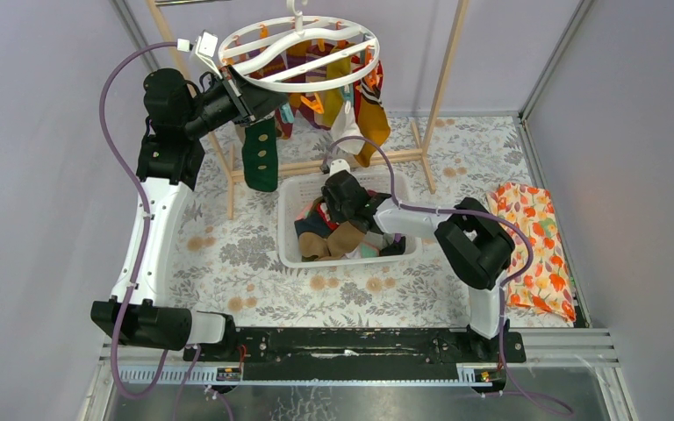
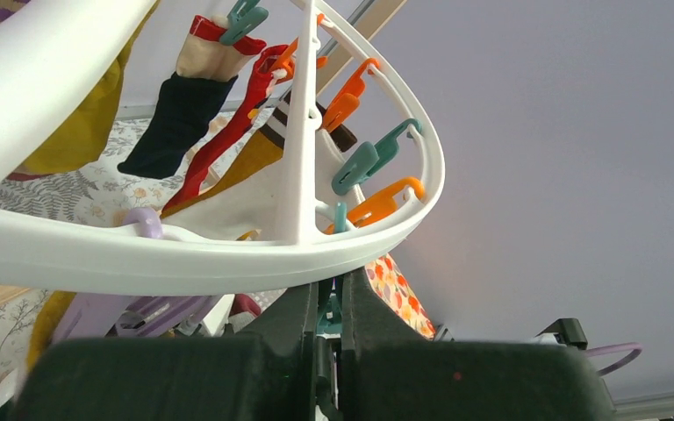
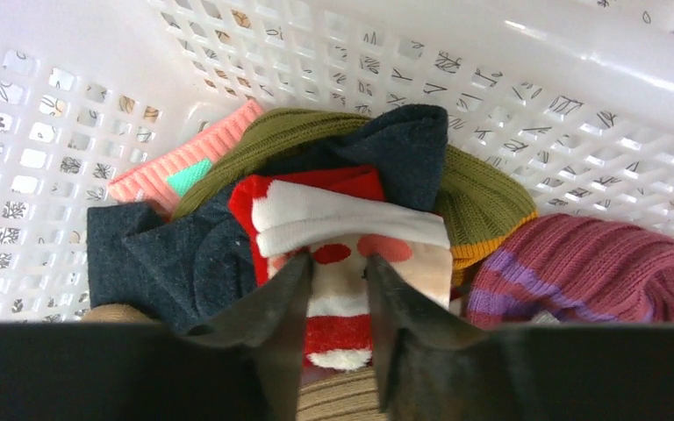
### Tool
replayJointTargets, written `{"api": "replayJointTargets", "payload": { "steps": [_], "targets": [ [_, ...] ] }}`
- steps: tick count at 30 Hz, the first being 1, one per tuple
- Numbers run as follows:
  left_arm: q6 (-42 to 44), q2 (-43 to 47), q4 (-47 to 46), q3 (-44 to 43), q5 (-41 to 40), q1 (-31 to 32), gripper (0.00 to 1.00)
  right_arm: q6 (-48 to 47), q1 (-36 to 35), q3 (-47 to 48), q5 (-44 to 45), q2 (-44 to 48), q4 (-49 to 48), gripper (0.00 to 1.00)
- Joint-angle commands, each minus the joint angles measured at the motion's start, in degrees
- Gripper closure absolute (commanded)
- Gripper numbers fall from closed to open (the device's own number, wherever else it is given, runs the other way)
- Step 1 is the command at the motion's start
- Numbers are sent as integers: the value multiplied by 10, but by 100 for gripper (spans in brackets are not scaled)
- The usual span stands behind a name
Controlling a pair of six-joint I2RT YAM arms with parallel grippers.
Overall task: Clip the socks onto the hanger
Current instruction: Adjust the sock in the bin.
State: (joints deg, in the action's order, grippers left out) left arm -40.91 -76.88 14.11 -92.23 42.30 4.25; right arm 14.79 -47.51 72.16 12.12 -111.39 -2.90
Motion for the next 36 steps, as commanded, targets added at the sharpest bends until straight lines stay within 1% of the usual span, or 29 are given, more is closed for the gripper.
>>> {"api": "replayJointTargets", "payload": {
  "steps": [1,3,4,5,8,12,17,19,23,25,29,31,34,36],
  "targets": [
    [18,-2,14,-16,13,1,100,-17,-1,31,24,5,1,76],
    [22,-2,16,-16,12,1,100,-17,-1,28,12,16,-6,93],
    [24,-2,18,-17,13,0,100,-16,-1,26,8,26,-12,99],
    [24,-2,18,-17,13,0,100,-14,-1,26,2,37,-14,100],
    [23,-2,18,-19,13,0,100,-8,-1,36,-19,75,-8,100],
    [21,-5,17,-24,17,0,100,10,-1,56,-48,116,25,100],
    [29,-1,18,-24,16,0,100,44,-1,52,-80,176,102,100],
    [29,-1,19,-24,17,0,100,59,2,58,-88,195,145,100],
    [28,0,19,-24,18,0,100,97,22,115,-119,202,284,100],
    [29,1,18,-23,19,0,100,114,38,125,-160,207,328,100],
    [30,1,18,-20,20,0,100,137,89,116,-279,198,385,100],
    [30,3,16,-18,21,0,100,138,112,97,-307,183,393,100],
    [27,2,13,-13,23,0,100,140,141,62,-325,163,361,100],
    [25,1,11,-12,23,0,100,144,153,52,-304,151,337,94]
  ]
}}
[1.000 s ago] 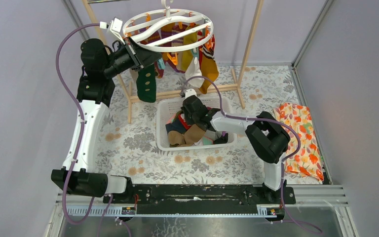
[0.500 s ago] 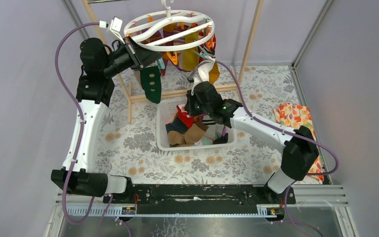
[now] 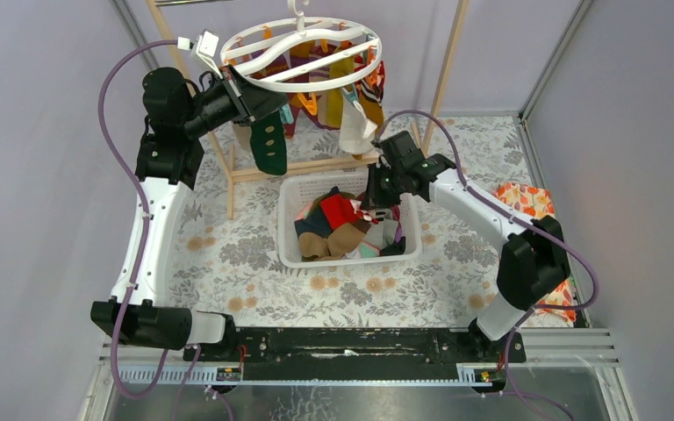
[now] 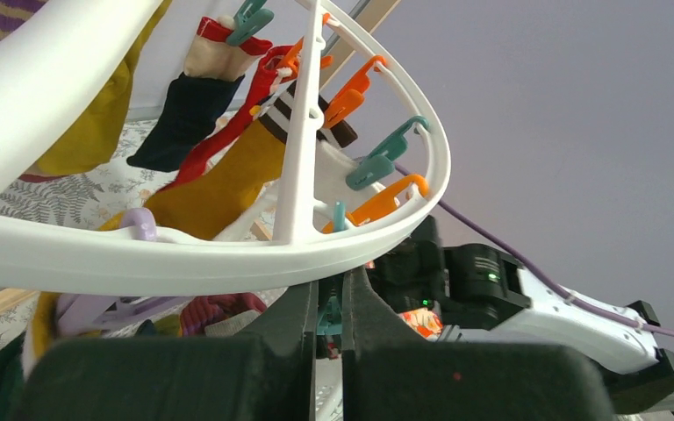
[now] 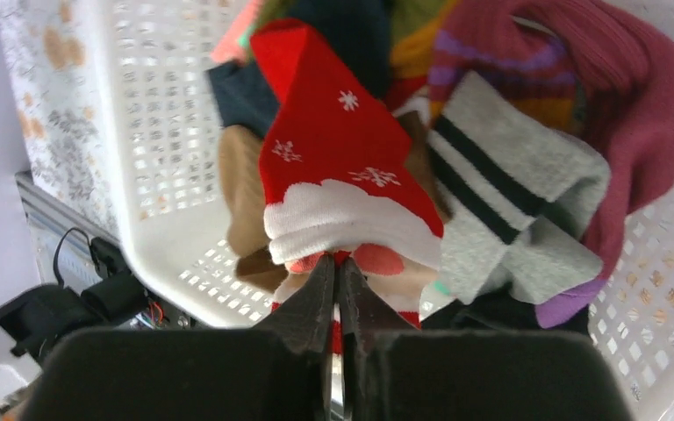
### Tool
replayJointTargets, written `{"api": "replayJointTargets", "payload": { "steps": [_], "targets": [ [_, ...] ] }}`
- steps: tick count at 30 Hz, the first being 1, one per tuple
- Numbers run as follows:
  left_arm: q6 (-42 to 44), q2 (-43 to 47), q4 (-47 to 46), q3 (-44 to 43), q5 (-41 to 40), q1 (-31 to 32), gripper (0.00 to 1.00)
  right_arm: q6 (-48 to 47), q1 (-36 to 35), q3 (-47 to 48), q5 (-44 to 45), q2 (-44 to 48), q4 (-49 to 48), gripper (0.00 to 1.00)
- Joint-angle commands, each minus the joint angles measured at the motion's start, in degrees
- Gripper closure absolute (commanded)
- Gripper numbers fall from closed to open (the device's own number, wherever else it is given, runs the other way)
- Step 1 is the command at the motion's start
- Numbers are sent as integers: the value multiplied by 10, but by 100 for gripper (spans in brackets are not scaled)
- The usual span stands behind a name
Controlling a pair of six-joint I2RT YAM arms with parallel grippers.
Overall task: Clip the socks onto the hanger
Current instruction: Adjust the sock in the bin.
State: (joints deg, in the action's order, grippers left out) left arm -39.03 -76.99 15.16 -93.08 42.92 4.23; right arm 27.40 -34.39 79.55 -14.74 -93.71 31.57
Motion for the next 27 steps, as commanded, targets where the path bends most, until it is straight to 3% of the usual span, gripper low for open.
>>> {"api": "replayJointTargets", "payload": {
  "steps": [1,6,12,19,27],
  "targets": [
    [7,2,0,-3,17,0,100,17,25,-26,-16,-30,-25,88],
    [10,1,1,-4,17,0,100,10,25,-77,129,0,-151,61],
    [11,-3,1,-5,20,0,100,-22,25,-147,221,63,-256,47],
    [11,-3,-1,-4,24,0,100,-97,17,-276,190,172,-352,36],
    [12,-6,-2,-3,28,0,100,-187,-5,-417,67,250,-488,40]
  ]
}}
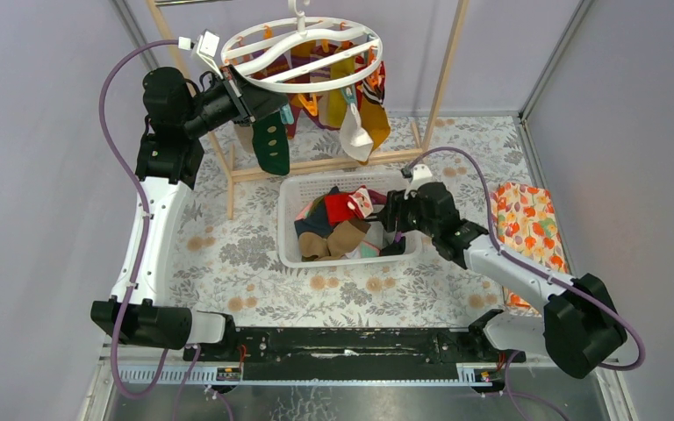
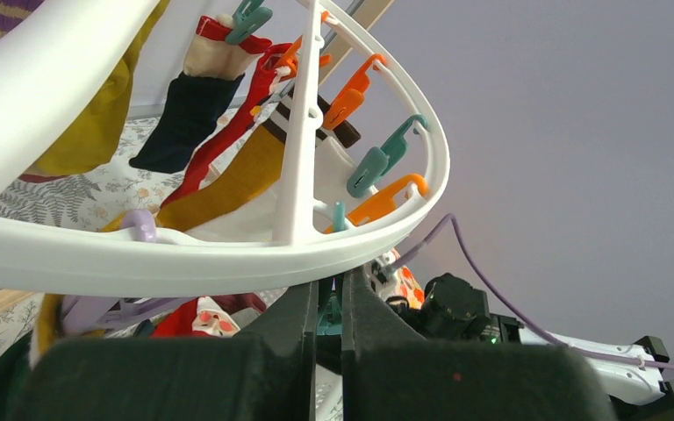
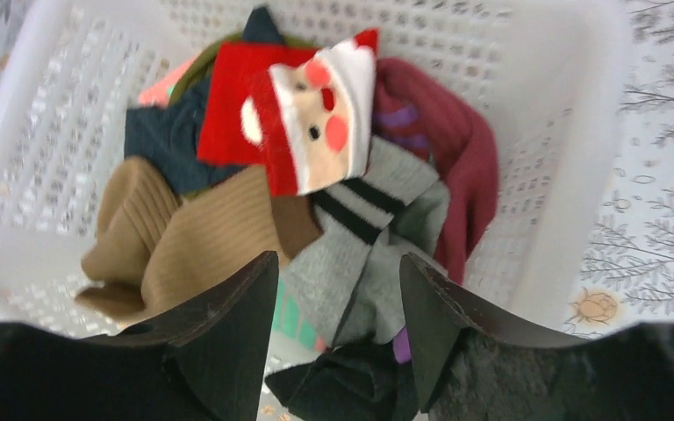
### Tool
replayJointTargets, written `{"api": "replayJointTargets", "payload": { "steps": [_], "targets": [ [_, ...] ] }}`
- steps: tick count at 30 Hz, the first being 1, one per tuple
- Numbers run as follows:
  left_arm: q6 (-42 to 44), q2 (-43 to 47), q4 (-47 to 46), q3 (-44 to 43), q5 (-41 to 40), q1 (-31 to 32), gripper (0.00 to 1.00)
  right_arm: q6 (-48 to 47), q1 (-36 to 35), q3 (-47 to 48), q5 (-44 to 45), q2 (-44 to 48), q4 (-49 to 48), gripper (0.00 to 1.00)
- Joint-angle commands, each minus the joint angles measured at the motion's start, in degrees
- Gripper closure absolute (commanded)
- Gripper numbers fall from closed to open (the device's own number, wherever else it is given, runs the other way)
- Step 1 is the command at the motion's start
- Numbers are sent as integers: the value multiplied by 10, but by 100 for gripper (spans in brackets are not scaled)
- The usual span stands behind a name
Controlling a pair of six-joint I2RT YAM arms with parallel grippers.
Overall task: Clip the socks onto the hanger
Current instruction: Adjust the sock in the bin.
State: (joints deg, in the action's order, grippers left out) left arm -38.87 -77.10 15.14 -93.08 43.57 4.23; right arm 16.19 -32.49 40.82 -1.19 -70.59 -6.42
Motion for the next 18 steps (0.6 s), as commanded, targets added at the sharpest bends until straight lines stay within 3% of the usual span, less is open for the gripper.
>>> {"api": "replayJointTargets", "payload": {
  "steps": [1,5,10,18],
  "targets": [
    [8,-5,-2,-3,22,0,100,-101,-38,-27,-70,11,-111,40],
    [6,-3,-4,0,22,0,100,-217,-97,22,-19,-51,-74,40],
    [9,-1,-1,-4,21,0,100,-335,-128,8,26,-86,-138,38],
    [6,-5,4,-10,21,0,100,-415,-131,-6,63,-131,-221,41]
  ]
}}
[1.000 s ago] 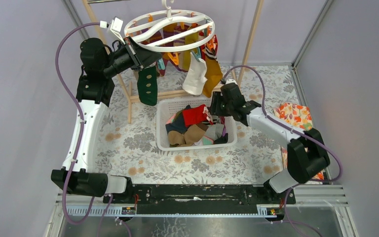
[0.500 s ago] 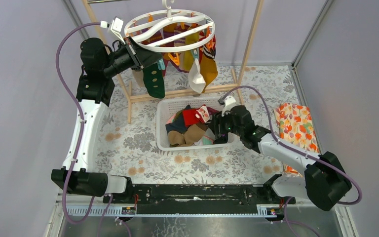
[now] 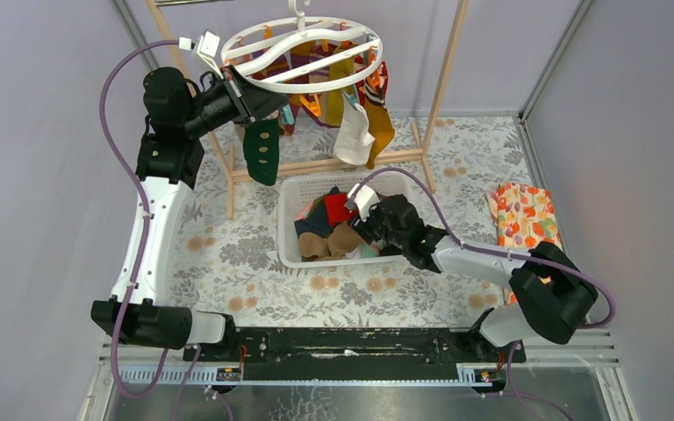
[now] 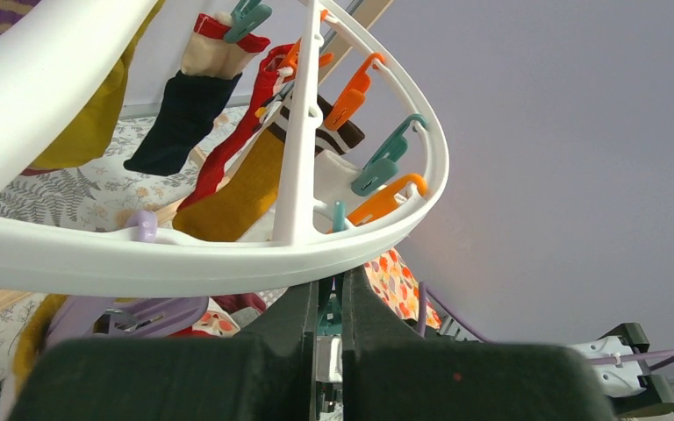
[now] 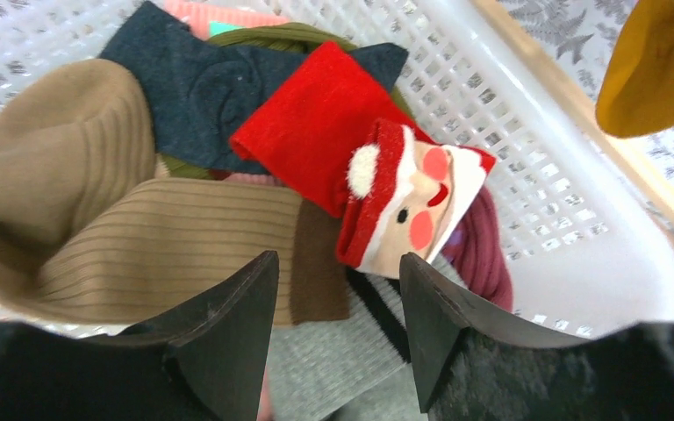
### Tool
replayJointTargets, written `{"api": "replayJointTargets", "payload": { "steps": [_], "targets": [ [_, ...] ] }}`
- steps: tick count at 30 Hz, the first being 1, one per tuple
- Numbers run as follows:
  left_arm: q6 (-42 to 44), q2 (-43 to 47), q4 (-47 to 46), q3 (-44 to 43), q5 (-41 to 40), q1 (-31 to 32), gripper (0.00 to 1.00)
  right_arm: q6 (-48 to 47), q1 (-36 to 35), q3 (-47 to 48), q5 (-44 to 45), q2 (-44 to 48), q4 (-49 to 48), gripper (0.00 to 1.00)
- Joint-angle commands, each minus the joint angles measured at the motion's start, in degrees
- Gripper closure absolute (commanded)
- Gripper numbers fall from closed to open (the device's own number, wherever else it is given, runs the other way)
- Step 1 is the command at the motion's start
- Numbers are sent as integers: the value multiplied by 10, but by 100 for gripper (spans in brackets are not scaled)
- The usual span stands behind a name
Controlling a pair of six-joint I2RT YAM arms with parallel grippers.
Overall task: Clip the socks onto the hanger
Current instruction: Adjust the sock in the bin, then pick up the sock from the bin.
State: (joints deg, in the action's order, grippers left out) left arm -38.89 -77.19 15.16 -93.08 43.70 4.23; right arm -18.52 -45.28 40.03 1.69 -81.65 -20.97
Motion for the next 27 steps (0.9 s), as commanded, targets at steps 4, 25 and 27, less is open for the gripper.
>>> {"api": "replayJointTargets", "payload": {
  "steps": [4,25,27],
  "targets": [
    [9,-4,8,-15,19,0,100,-98,-4,14,34,-49,-77,42],
    [15,-7,22,-27,21,0,100,-65,-4,-8,64,-28,-167,100],
    [16,-8,22,-28,21,0,100,-37,-4,0,46,6,-140,100]
  ]
}}
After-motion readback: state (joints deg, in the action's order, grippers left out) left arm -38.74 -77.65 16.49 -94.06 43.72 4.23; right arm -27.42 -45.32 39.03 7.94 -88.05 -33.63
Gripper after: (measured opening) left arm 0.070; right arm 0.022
